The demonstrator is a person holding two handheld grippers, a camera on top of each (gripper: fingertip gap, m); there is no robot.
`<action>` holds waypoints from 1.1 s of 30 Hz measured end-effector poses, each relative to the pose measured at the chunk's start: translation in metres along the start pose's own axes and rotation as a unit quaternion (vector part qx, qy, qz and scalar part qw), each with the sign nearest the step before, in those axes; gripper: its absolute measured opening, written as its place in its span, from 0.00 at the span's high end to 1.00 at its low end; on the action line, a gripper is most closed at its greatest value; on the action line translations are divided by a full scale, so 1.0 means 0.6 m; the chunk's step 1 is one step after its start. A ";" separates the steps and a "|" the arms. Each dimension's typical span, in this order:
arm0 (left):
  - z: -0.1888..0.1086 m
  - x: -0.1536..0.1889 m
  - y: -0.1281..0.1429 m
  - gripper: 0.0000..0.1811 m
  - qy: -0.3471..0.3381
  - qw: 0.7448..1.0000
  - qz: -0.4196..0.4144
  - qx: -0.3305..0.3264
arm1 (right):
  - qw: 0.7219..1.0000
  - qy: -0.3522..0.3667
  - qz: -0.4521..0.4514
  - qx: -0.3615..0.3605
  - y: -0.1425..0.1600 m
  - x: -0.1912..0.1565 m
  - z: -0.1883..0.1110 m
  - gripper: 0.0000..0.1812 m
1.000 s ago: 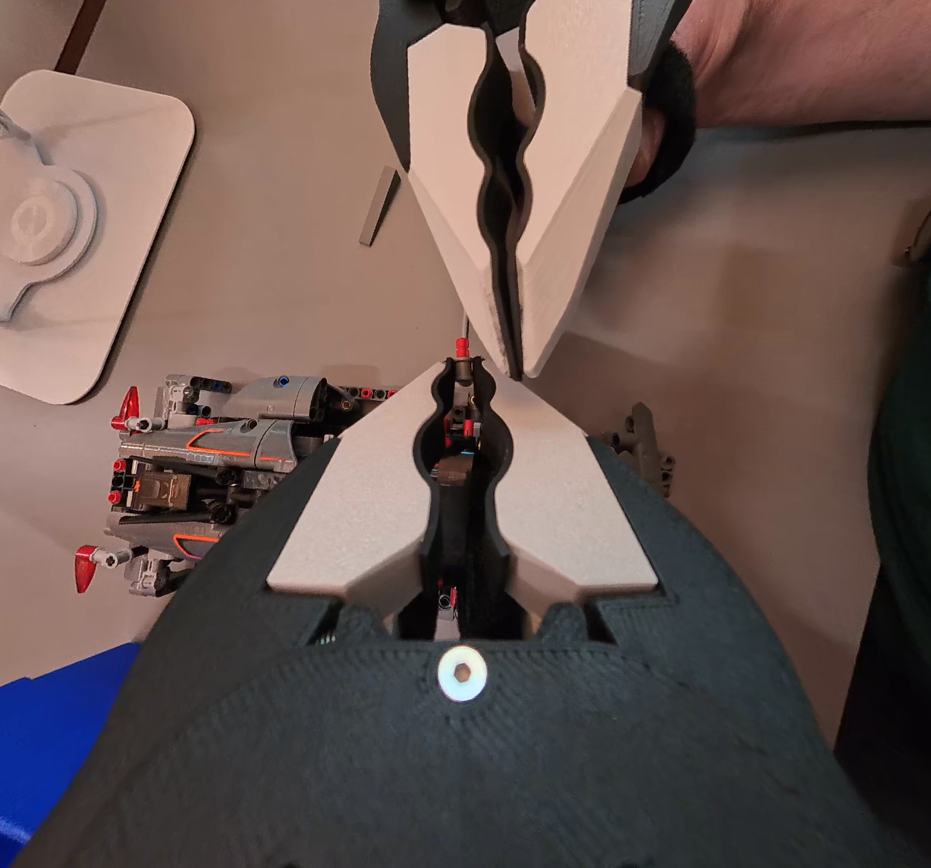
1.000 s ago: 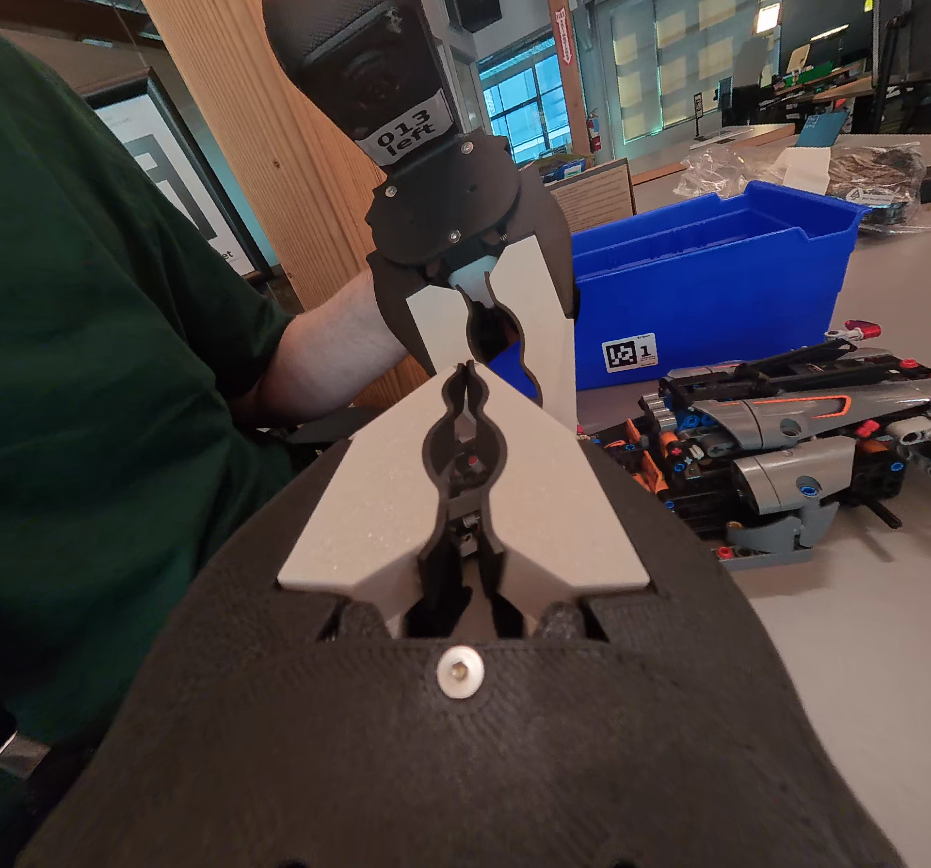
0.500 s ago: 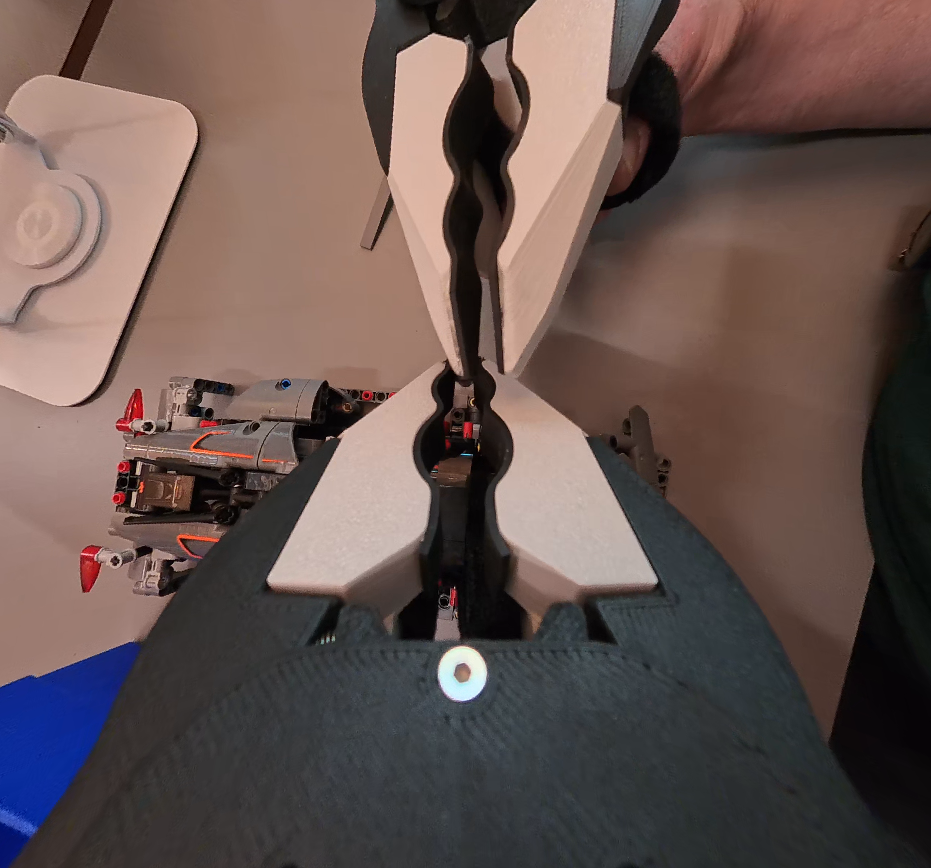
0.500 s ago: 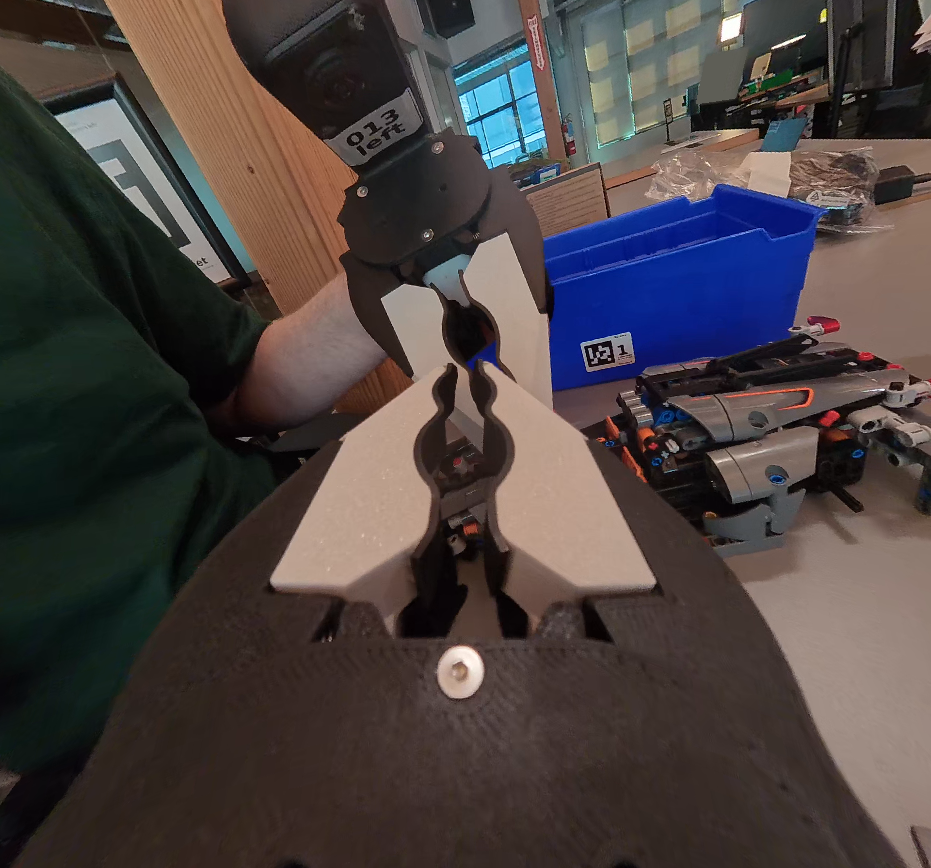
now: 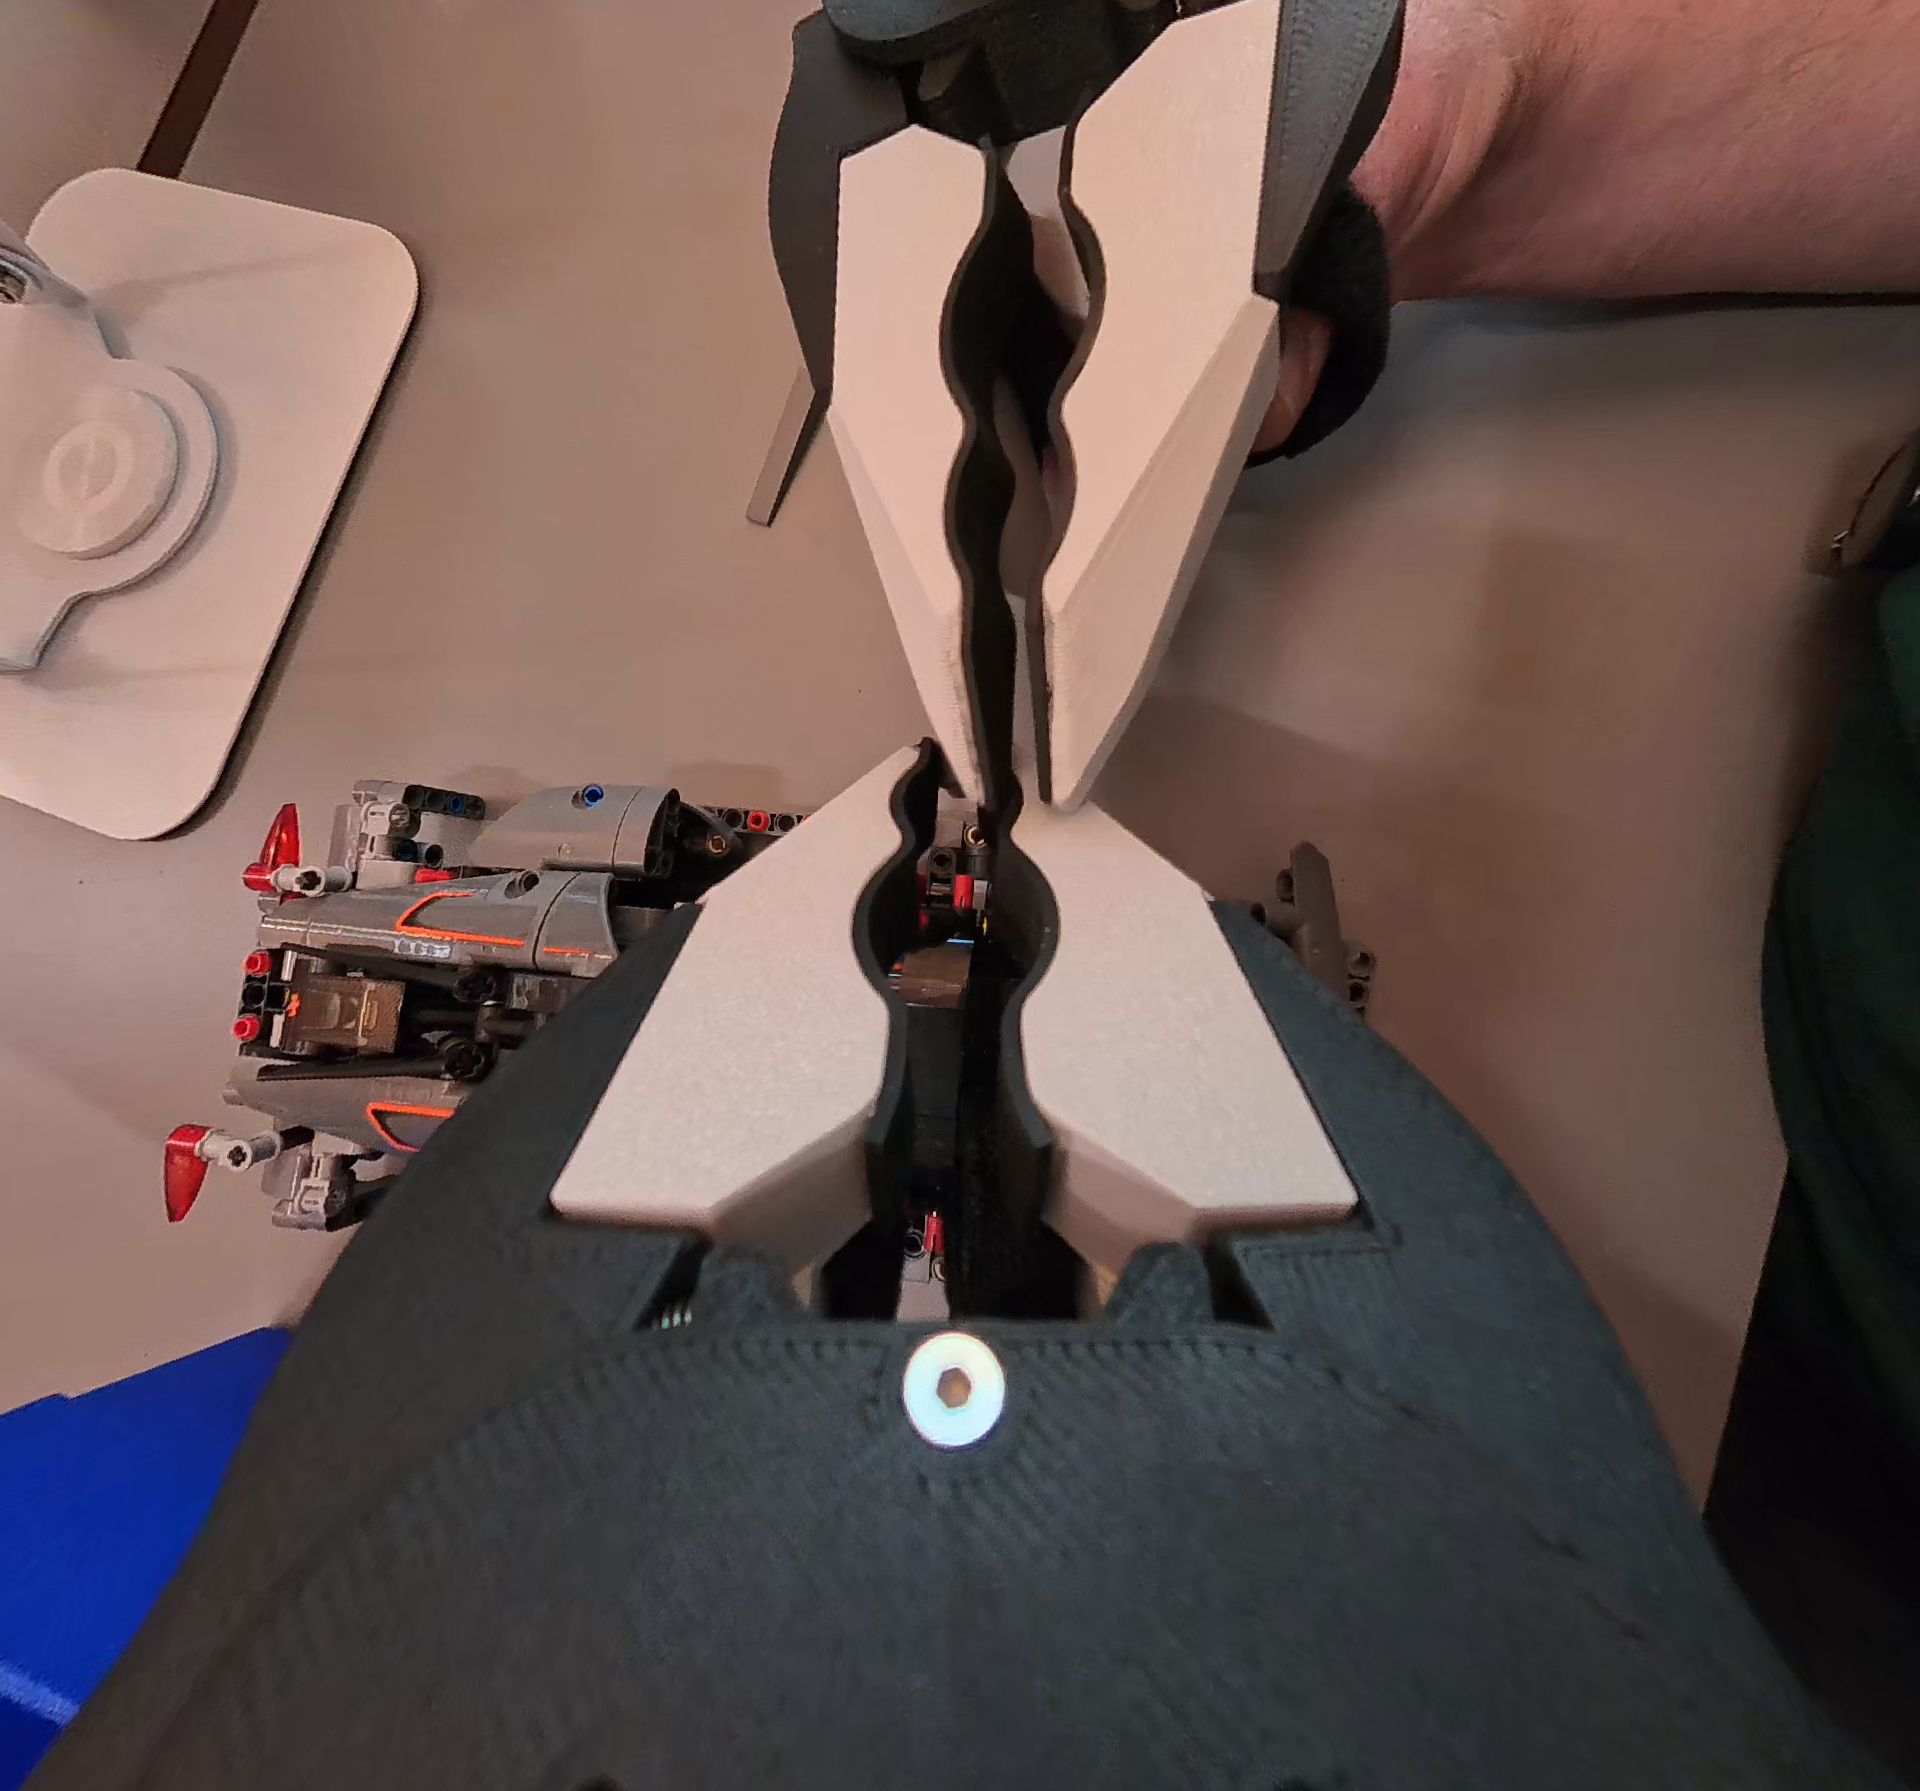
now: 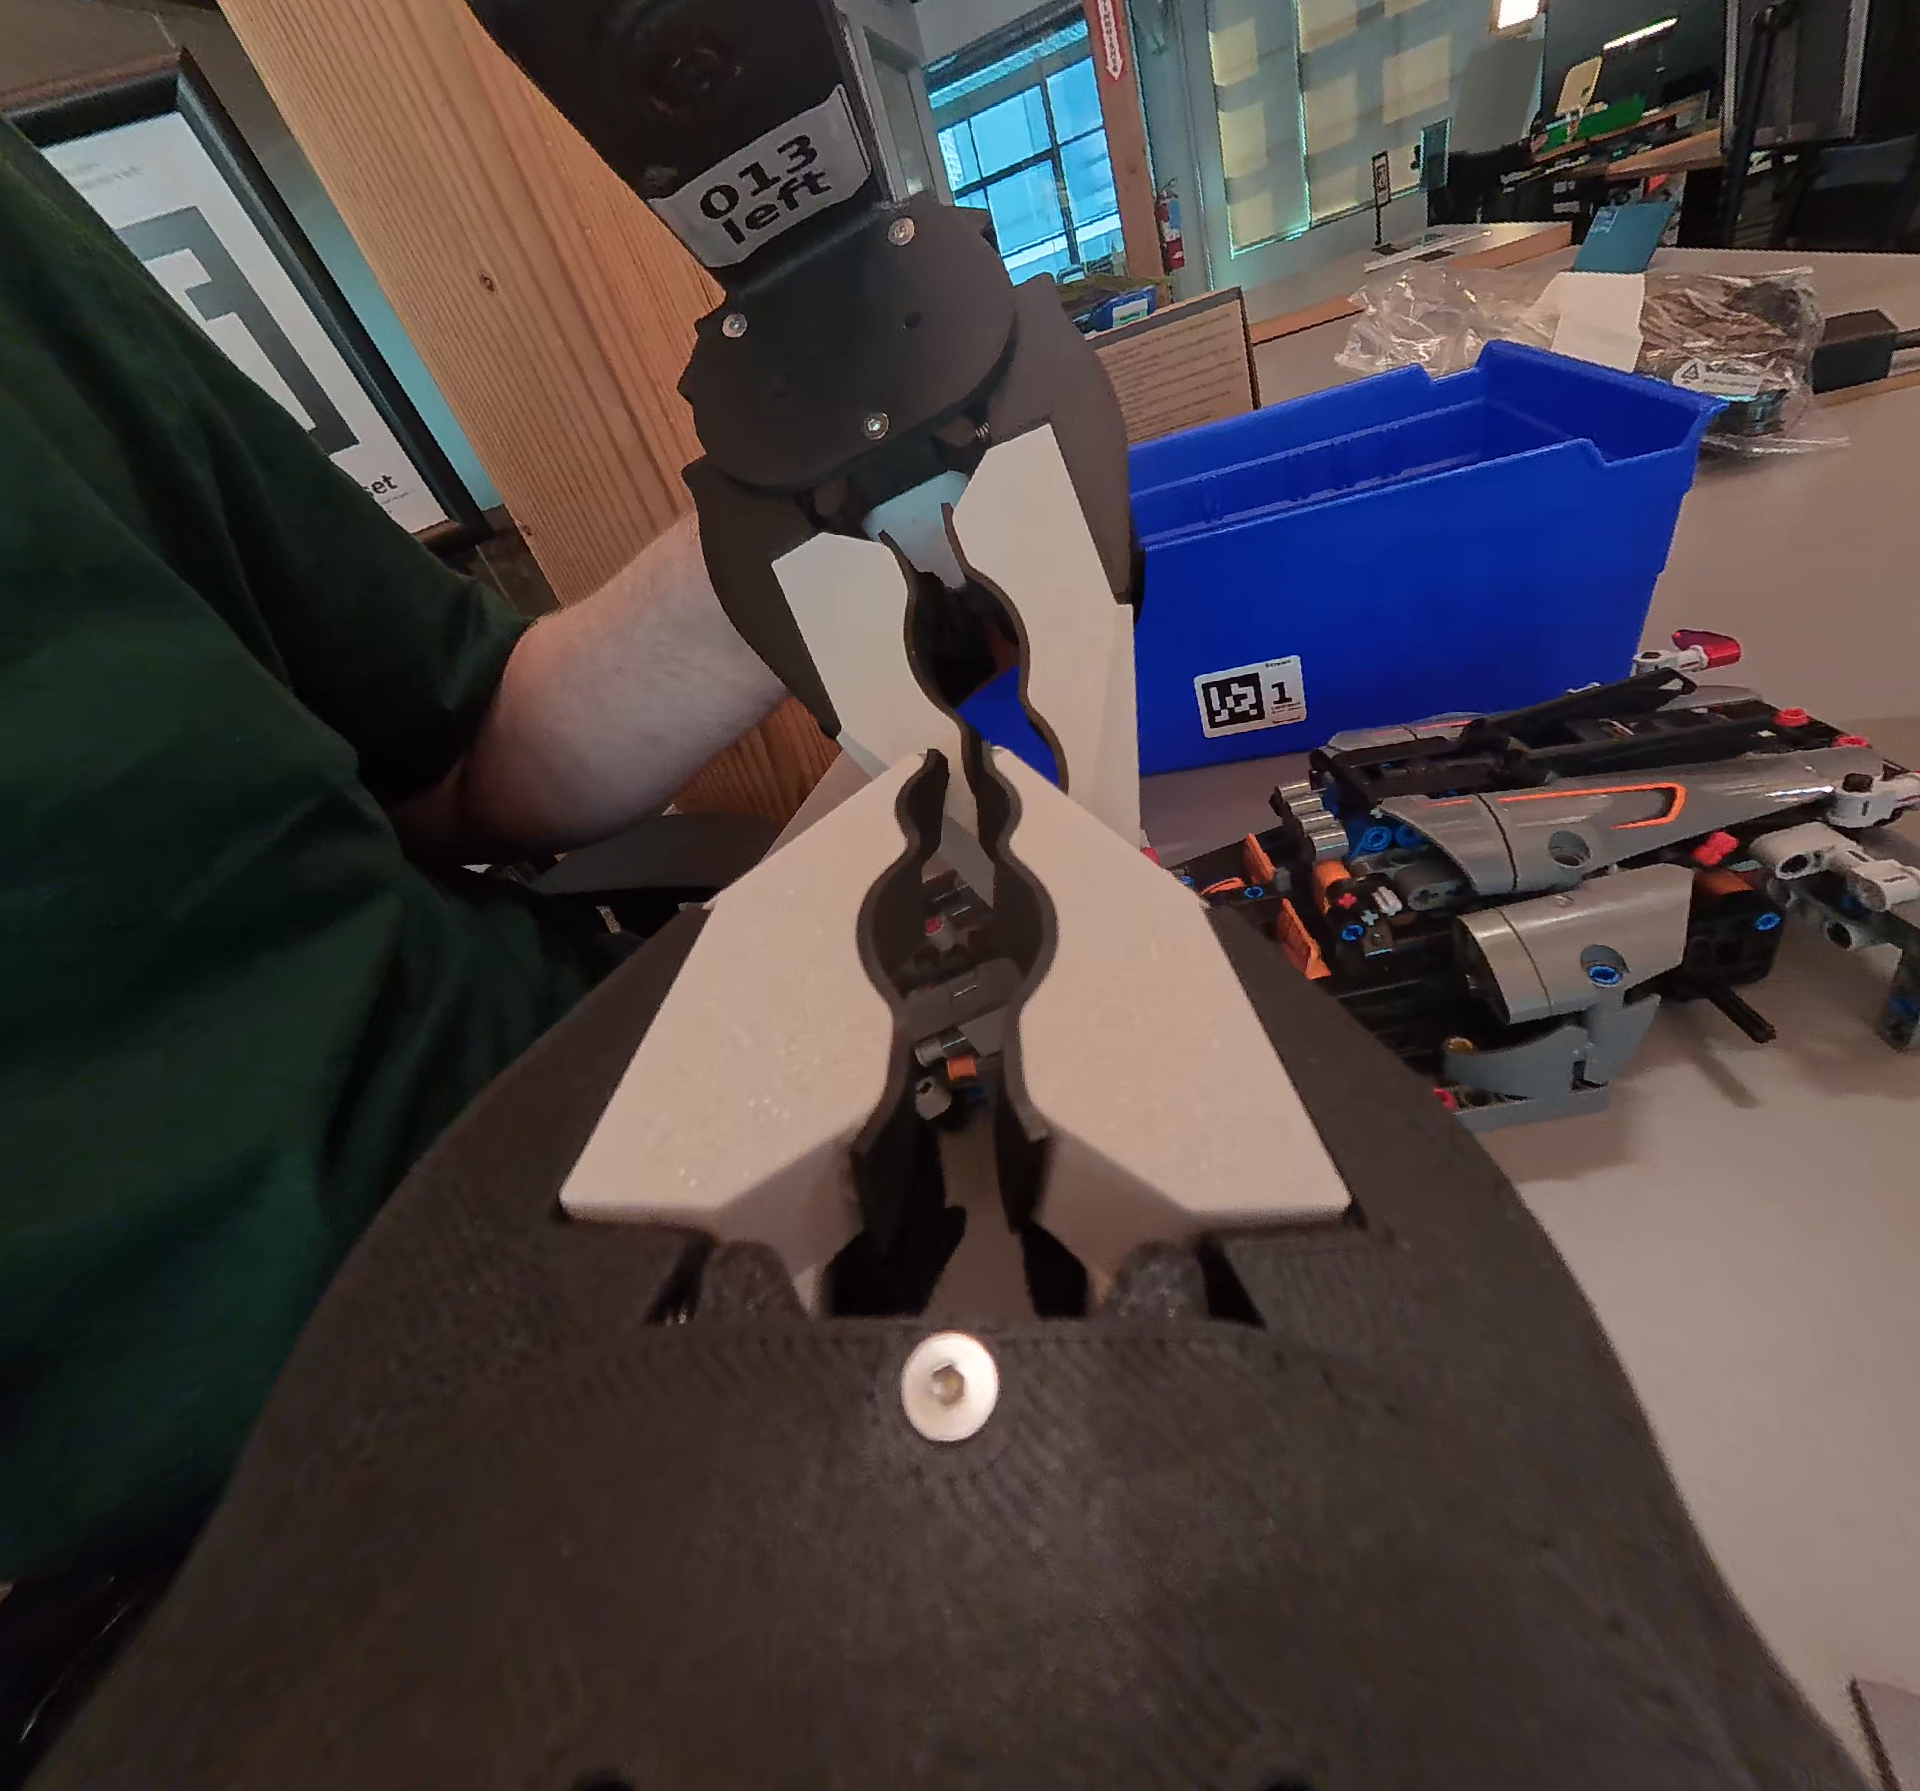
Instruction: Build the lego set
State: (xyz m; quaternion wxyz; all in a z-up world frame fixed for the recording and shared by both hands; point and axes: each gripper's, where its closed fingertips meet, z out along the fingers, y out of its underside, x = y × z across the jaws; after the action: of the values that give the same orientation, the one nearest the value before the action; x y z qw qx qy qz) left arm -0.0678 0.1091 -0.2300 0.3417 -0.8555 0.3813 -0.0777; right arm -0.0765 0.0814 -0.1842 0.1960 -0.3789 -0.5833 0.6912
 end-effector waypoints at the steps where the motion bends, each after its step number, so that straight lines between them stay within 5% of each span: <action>1: 0.000 0.000 0.000 0.97 0.000 1.000 0.000 0.000 | 1.000 0.000 -0.001 -0.001 0.000 0.000 0.000 0.98; 33: -0.002 0.003 -0.003 0.97 0.006 1.000 -0.001 0.005 | 1.000 0.000 0.004 0.000 -0.001 0.000 -0.004 1.00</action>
State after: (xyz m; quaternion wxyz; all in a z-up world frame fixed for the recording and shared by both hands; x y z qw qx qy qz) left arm -0.0657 0.1079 -0.2281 0.3442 -0.8535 0.3818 -0.0849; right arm -0.0749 0.0835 -0.1836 0.1932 -0.3808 -0.5823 0.6918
